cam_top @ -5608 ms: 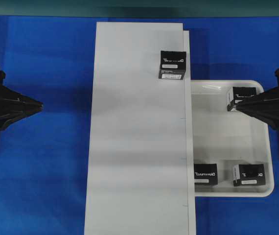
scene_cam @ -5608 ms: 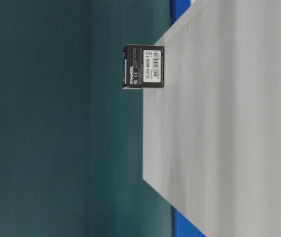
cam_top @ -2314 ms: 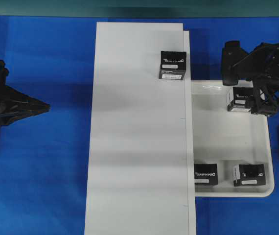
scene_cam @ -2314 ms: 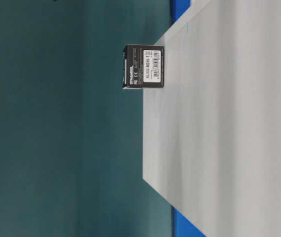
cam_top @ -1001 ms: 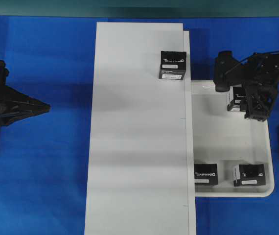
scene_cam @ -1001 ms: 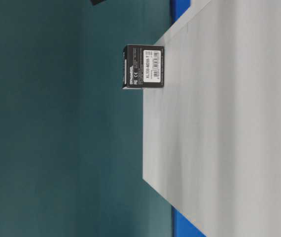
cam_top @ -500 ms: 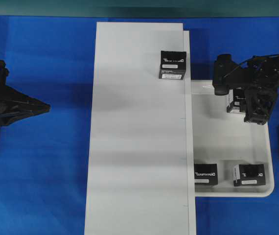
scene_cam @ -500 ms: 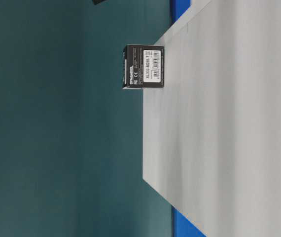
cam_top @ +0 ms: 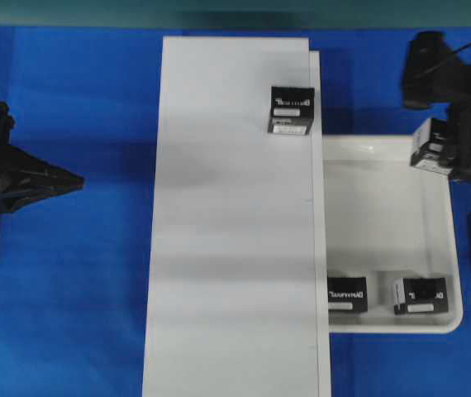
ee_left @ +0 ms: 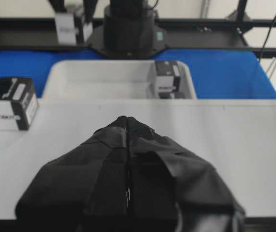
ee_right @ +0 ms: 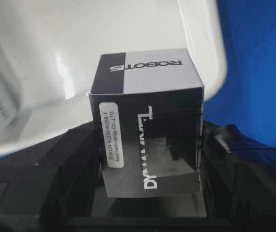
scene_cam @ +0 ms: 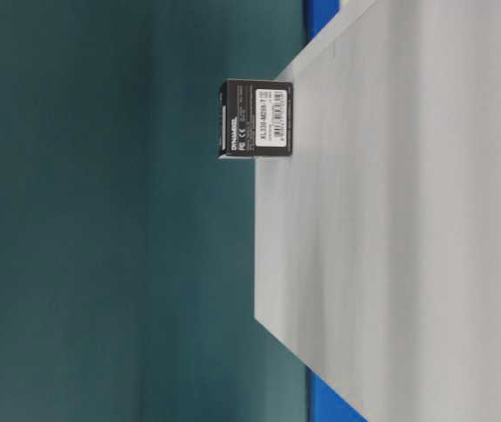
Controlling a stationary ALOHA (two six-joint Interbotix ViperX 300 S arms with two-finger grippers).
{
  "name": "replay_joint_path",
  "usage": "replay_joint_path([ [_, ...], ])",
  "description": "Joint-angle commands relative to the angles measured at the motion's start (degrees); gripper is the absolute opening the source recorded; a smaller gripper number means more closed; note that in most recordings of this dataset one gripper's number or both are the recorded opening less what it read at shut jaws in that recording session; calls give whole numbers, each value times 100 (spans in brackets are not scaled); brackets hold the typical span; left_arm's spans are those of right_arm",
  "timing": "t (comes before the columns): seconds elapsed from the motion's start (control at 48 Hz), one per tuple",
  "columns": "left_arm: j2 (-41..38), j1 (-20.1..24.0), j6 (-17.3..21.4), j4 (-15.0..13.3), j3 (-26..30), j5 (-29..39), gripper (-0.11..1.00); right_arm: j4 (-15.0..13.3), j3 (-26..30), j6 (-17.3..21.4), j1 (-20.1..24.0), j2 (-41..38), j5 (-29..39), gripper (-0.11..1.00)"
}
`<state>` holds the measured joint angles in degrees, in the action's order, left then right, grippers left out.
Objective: Place the box from the white plastic tray onto the white base.
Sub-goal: 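Carry the held box left over the white base below the other box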
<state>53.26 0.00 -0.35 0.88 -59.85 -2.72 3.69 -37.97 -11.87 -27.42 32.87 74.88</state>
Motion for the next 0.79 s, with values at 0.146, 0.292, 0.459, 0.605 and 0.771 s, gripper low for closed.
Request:
replay_joint_path([
  [0.146, -44, 26, -9, 9, 211, -26, -7, 35, 510, 378, 35, 448, 589, 58],
  [0.292, -26, 26, 0, 9, 211, -18, -7, 149, 589, 633, 141, 457, 580, 58],
  [0.459, -18, 18, 0, 9, 229, 35, -7, 492, 896, 879, 343, 246, 536, 58],
  [0.605, -26, 9, 0, 9, 255, 53, -7, 562, 1283, 896, 615, -158, 501, 58],
  [0.771, -26, 0, 0, 9, 255, 53, -7, 562, 1714, 896, 879, -747, 448, 58],
])
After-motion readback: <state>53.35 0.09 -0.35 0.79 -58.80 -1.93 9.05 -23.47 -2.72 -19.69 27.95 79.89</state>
